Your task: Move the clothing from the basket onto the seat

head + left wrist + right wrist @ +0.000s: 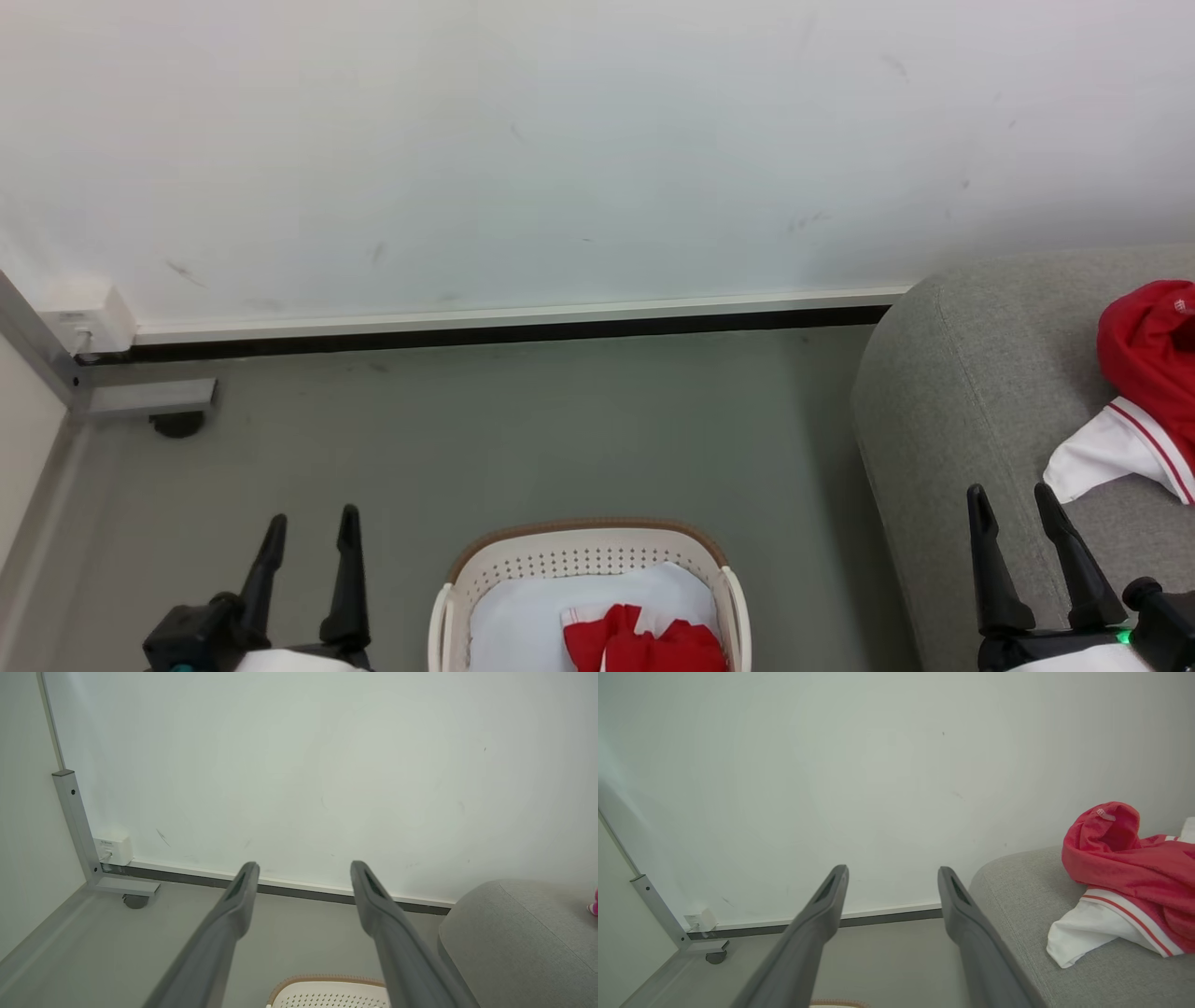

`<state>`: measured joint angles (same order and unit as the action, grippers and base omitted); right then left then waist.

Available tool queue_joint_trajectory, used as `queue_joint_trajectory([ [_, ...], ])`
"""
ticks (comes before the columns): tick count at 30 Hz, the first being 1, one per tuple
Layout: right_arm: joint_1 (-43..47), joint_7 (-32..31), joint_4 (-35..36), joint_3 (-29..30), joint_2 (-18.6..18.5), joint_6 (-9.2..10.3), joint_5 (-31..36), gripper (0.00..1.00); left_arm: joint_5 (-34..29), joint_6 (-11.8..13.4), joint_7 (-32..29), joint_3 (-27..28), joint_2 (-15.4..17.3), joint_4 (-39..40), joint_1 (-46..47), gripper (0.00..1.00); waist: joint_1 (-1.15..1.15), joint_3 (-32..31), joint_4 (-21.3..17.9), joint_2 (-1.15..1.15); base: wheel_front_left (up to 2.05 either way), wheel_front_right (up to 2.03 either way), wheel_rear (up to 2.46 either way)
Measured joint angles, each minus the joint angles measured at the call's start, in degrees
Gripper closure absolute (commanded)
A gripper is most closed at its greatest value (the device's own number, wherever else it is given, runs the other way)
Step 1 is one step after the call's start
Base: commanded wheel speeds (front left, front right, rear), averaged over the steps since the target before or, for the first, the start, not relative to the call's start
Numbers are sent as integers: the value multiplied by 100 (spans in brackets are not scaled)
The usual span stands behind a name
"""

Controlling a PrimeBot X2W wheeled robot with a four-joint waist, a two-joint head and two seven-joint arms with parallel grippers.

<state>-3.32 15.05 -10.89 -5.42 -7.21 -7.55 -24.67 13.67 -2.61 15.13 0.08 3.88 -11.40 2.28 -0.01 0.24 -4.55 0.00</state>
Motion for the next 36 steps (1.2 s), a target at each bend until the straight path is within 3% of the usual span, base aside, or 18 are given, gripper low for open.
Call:
queue_joint_trajectory([
  [13,3,0,-65,8,25,0,56,0,-201,-186,0,144,-92,-30,10,0,0,34,-13,0,0,0,0],
  [36,-98,1,-81,-89,10,0,64,0,-188,-208,0,118,-105,-84,104,0,1,167,-80,0,0,0,0],
])
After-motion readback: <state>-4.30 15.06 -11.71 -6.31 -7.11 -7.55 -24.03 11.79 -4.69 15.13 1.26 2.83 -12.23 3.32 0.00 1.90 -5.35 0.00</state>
